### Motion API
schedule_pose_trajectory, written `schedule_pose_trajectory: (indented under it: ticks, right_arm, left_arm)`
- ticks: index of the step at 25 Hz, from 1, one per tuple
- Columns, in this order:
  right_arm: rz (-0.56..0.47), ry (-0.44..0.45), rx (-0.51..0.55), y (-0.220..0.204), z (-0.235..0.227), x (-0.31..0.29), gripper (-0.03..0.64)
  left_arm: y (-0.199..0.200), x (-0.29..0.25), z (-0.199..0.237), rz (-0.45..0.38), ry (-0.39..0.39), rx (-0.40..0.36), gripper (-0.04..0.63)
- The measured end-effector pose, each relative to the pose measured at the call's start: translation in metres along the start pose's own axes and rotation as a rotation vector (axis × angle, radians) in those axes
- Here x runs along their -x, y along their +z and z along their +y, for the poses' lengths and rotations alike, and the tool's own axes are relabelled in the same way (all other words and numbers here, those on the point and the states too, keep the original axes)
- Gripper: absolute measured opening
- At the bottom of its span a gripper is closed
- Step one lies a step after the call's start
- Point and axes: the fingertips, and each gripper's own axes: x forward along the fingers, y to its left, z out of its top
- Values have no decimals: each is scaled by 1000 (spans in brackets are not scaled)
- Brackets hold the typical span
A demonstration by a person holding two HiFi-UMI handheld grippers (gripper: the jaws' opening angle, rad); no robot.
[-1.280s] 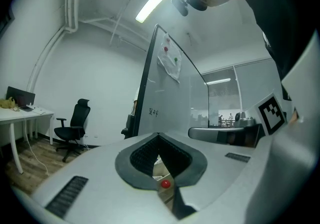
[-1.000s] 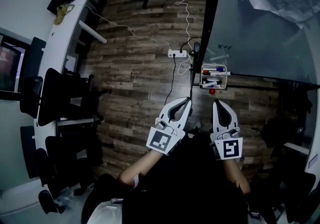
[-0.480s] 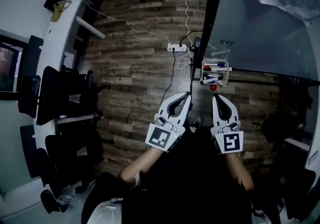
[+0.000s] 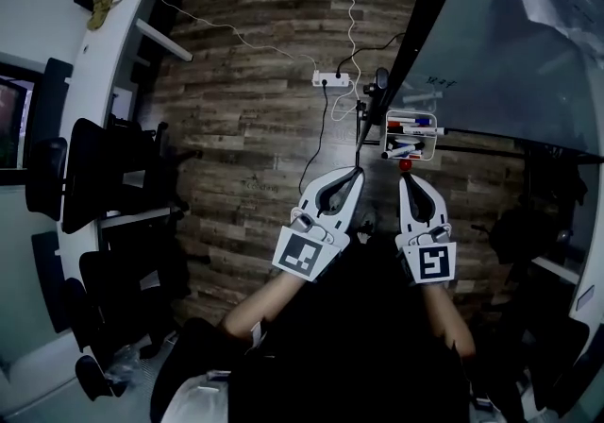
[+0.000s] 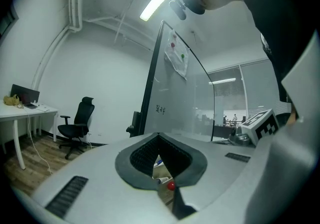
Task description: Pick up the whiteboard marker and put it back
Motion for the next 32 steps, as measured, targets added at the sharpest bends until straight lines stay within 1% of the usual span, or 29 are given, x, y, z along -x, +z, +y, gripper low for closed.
schedule_pose_trajectory:
  ticks: [10, 15, 21, 23, 26, 29, 32]
  right_arm:
    - [59, -12, 4, -22, -2, -16, 15]
    - [117, -6, 27, -34, 0, -22, 17]
    - [119, -9, 30, -42, -1, -31, 20]
    - [134, -10, 21, -46, -1, -33, 31]
    - [196, -14, 40, -59, -4, -35, 63]
    - [199, -15, 40, -64, -6, -40, 83]
    - [237, -21, 33, -75, -7, -42, 97]
  left_arm:
    - [-7, 1, 14, 14, 14, 22, 6]
    - [-8, 2, 20, 10, 24, 43, 6]
    - [-13, -1, 26, 29, 28, 64, 6]
    - [-14, -2, 28, 30, 29, 72, 6]
    - [-18, -5, 31, 38, 30, 77, 6]
    - [-21, -9, 35, 45, 31, 79, 6]
    - [-22, -11, 38, 47, 33, 87, 6]
